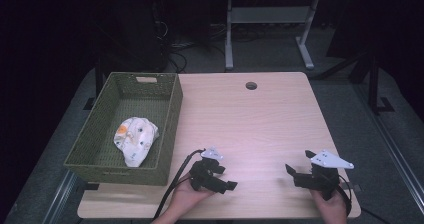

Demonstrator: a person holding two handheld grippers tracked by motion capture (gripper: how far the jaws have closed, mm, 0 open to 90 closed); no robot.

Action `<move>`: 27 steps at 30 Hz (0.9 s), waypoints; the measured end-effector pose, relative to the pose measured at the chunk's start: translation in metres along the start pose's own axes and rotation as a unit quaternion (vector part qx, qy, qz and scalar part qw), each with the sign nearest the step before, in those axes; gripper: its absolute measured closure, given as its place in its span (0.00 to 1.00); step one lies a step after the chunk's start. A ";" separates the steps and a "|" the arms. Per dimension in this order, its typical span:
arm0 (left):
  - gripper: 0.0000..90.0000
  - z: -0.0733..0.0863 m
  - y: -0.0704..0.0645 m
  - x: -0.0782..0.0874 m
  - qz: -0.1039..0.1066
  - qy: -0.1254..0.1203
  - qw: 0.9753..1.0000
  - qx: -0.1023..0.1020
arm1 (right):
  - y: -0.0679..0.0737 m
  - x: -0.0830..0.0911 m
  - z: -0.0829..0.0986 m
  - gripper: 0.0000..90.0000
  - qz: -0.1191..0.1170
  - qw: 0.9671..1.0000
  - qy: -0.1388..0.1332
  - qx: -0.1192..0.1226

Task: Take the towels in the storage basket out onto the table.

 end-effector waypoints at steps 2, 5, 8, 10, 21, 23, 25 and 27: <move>0.27 0.000 0.001 0.000 -0.001 0.000 1.000 0.001 | 0.000 -0.001 0.000 0.15 0.001 1.000 0.001 0.000; 0.27 0.001 0.002 0.000 -0.003 0.000 1.000 0.003 | -0.001 -0.001 0.001 0.15 0.002 1.000 0.000 -0.001; 0.27 0.002 0.003 0.002 -0.002 0.002 1.000 0.000 | -0.001 -0.001 0.000 0.15 0.002 1.000 0.000 -0.003; 0.27 0.002 0.002 0.004 -0.003 -0.001 1.000 0.000 | 0.000 0.000 -0.001 0.15 0.002 1.000 -0.001 -0.003; 0.27 0.001 0.002 0.006 -0.008 -0.004 1.000 -0.008 | 0.005 -0.001 -0.002 0.15 0.001 1.000 0.000 0.009; 0.27 0.002 0.002 0.004 -0.009 0.004 1.000 -0.014 | 0.003 -0.001 -0.002 0.15 0.002 1.000 0.002 0.008; 0.27 0.002 0.002 0.004 -0.009 0.004 1.000 -0.013 | 0.003 0.000 -0.001 0.15 0.002 1.000 0.002 0.006; 0.27 0.001 0.001 0.004 -0.010 0.004 1.000 -0.015 | 0.003 0.000 -0.002 0.15 0.002 1.000 0.000 0.007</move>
Point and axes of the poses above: each handheld gripper's, and its own axes: x roughly backward along the jaws, z roughly out of its underside, y roughly to its left, the point moved 8 cm from there along -x, roughly forward along the jaws, and after that the axes turned 12 degrees about -x, right-handed, at the moved point
